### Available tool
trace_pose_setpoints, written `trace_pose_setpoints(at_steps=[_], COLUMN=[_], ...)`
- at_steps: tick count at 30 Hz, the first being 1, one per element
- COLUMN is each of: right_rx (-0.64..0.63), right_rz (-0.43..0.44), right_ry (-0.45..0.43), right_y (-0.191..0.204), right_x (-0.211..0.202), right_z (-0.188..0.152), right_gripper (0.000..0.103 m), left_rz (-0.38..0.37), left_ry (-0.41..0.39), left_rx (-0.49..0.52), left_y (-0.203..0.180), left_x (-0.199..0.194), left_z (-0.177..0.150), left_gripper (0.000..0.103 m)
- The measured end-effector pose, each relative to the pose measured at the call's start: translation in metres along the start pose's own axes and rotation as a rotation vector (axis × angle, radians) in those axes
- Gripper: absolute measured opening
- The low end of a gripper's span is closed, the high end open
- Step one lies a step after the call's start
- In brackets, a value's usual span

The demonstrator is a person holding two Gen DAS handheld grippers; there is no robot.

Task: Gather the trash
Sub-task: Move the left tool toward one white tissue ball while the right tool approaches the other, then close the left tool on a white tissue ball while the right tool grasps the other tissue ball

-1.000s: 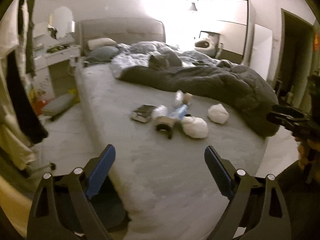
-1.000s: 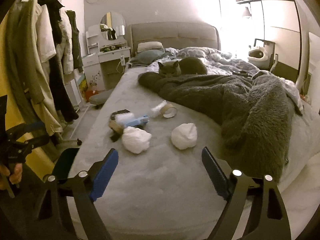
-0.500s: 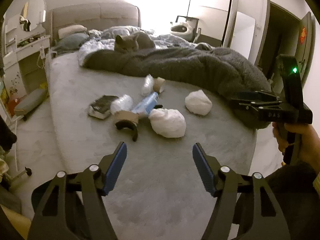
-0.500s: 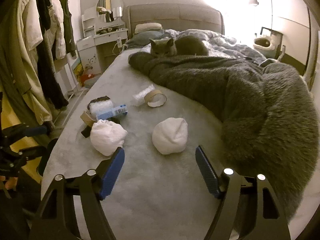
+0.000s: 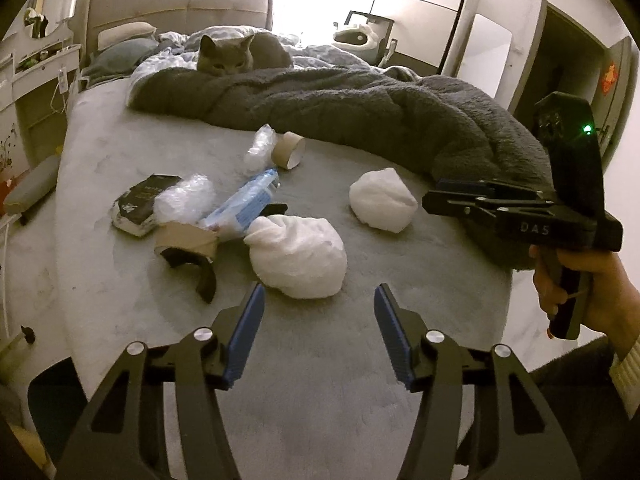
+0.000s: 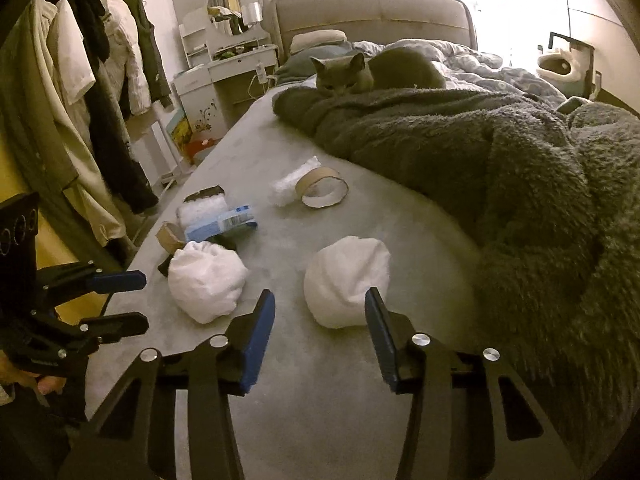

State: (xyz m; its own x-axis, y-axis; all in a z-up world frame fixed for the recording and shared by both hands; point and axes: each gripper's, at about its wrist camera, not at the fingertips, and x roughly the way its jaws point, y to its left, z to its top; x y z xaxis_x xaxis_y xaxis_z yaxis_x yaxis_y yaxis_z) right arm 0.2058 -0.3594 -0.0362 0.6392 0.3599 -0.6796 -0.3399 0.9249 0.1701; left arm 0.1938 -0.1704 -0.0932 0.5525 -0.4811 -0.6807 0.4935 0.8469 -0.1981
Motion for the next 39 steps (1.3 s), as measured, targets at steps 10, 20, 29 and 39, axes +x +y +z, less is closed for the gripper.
trace_pose_setpoints(at_steps=[10, 20, 29, 39], right_rx=[-0.003, 0.004, 0.07, 0.103], right_rz=[-0.035, -0.027, -0.001, -0.052], right_ry=[0.021, 0.094, 0.132, 0.129], right_y=[-0.016, -0.02, -0.025, -0.014], right_x=[0.016, 0.042, 0.056, 0.057], right_z=[0.009, 0.017, 0.018, 0.031], right_gripper=[0.06, 0.069, 0.067, 0.038], left_rz=[0.005, 0.004, -0.002, -0.039], left_ry=[0.034, 0.062, 0.07, 0.024], left_rx=[-0.086, -0.087, -0.056, -0.001], left_y=[0.012, 0.009, 0.01, 0.007], left_x=[0.027, 0.047, 0.048, 0.021], left_z=[0.011, 0.017, 0.019, 0.021], left_gripper=[0.083, 0.074, 0.048, 0.044])
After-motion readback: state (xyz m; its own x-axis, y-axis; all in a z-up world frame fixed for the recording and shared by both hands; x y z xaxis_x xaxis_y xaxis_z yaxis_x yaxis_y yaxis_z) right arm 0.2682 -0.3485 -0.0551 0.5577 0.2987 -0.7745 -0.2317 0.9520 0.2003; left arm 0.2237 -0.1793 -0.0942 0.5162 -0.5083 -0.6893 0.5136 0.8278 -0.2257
